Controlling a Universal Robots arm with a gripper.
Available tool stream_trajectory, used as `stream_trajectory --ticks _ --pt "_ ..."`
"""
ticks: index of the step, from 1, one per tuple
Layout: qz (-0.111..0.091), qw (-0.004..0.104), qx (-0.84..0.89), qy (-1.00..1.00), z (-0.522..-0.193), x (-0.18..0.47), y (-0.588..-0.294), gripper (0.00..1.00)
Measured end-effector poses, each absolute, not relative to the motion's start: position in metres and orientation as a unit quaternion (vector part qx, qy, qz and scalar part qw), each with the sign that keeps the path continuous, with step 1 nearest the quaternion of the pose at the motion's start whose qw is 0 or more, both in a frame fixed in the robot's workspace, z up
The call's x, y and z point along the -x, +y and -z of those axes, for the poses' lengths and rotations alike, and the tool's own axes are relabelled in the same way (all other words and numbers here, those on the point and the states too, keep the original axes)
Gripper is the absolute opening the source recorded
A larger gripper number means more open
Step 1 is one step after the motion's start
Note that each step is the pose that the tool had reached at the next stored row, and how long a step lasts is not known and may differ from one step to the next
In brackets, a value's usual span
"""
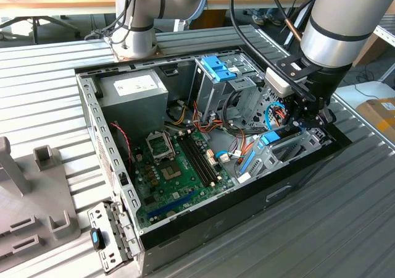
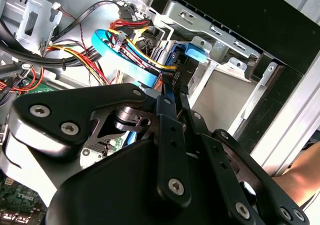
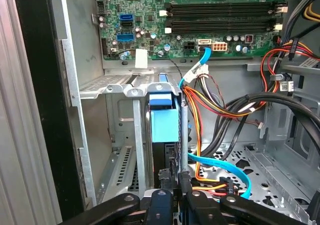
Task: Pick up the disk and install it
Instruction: 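Insert the disk into the insertion slot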
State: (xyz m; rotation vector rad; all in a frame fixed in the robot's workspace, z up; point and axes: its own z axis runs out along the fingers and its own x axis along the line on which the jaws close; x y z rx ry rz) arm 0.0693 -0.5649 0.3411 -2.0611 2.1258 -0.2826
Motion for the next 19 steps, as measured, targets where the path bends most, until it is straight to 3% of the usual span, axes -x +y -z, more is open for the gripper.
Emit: stream_trajectory --ticks 19 --pt "0.096 0.086 0.691 0.712 -0.3371 -0.0670 -0.5652 0.17"
